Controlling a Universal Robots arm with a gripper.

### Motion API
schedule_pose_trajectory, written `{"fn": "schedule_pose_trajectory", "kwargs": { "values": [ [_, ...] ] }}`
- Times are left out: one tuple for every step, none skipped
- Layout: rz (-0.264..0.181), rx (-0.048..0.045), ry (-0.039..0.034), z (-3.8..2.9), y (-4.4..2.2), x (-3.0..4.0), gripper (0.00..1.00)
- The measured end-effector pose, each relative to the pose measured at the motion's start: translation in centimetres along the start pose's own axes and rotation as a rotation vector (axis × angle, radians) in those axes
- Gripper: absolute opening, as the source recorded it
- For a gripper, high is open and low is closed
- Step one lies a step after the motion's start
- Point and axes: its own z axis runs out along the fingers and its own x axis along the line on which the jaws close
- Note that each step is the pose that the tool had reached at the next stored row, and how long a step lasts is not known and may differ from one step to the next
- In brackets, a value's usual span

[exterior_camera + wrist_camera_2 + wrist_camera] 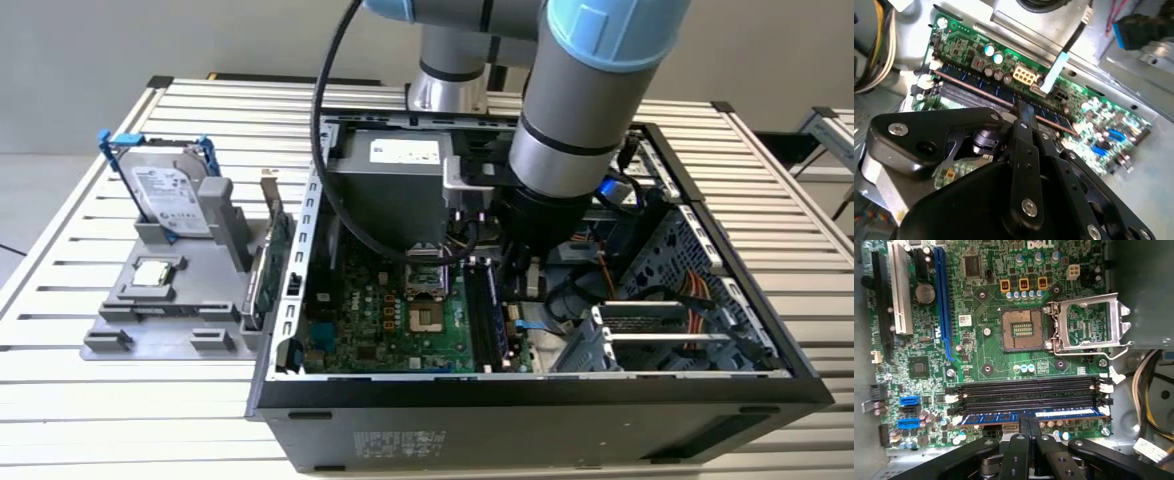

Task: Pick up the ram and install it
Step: 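Press down the ram until it locks into place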

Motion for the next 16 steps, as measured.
{"fn": "schedule_pose_trajectory", "kwargs": {
  "values": [
    [0.000,-0.0001,0.0003,-0.47,0.00,0.01,0.00],
    [0.000,0.0000,0.0003,-0.94,0.00,0.02,0.00],
    [0.000,0.0000,0.0002,-1.40,0.00,0.03,0.00],
    [0.000,-0.0001,0.0006,-1.85,0.01,0.03,0.00],
    [0.000,-0.0001,0.0002,-2.30,0.01,0.04,0.00],
    [0.000,-0.0002,0.0006,-2.77,0.02,0.05,0.00],
    [0.000,-0.0003,0.0004,-3.14,0.02,0.05,0.00],
    [0.000,-0.0005,0.0003,-3.50,0.02,0.06,0.00],
    [0.000,-0.0006,0.0005,-3.89,0.02,0.07,0.00],
    [0.000,-0.0007,0.0004,-4.11,0.02,0.07,0.00],
    [0.000,-0.0008,0.0005,-4.28,0.02,0.07,0.00],
    [0.000,-0.0008,0.0004,-4.39,0.02,0.07,0.00],
    [0.000,-0.0008,0.0003,-4.44,0.02,0.07,0.00],
    [0.000,-0.0008,0.0001,-4.43,0.02,0.07,0.00],
    [0.000,-0.0008,0.0001,-4.43,0.02,0.07,0.00],
    [0.000,-0.0008,0.0003,-4.45,0.02,0.07,0.00]
  ]
}}
